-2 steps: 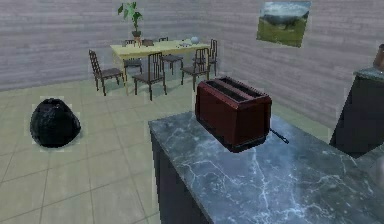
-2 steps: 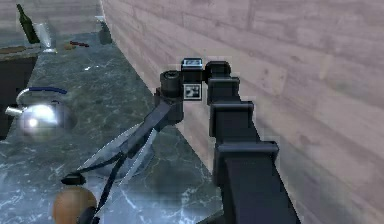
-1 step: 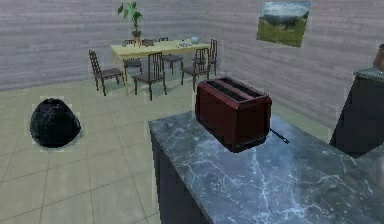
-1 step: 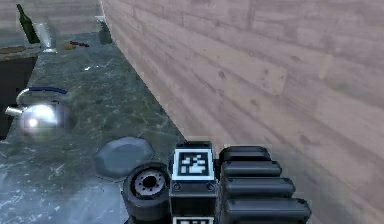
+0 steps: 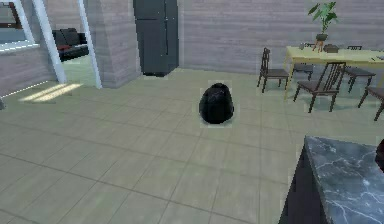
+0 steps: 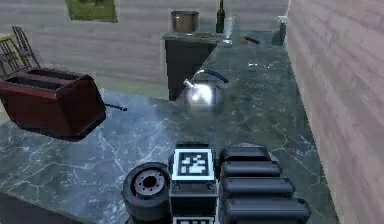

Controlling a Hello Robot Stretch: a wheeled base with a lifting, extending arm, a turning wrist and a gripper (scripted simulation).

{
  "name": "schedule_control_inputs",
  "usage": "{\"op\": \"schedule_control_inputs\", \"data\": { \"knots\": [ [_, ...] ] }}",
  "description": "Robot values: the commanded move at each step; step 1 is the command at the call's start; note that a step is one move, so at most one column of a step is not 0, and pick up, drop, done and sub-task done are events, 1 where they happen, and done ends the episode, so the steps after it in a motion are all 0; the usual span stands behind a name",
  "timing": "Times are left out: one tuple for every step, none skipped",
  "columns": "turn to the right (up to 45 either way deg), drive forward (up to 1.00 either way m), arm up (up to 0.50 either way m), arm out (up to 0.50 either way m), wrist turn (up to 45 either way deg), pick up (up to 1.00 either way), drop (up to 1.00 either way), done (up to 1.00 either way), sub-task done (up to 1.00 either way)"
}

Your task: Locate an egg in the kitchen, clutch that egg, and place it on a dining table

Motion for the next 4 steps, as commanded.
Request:
{"op": "schedule_control_inputs", "data": {
  "knots": [
    [-3.0,0.0,0.0,0.0,0.0,0.0,0.0,0.0,0.0],
    [0.0,0.15,0.0,0.0,0.0,0.0,0.0,0.0,0.0],
    [18.0,0.0,0.0,0.0,0.0,0.0,0.0,0.0,0.0],
    [0.0,0.9,0.0,0.0,0.0,0.0,0.0,0.0,0.0]
  ]
}}
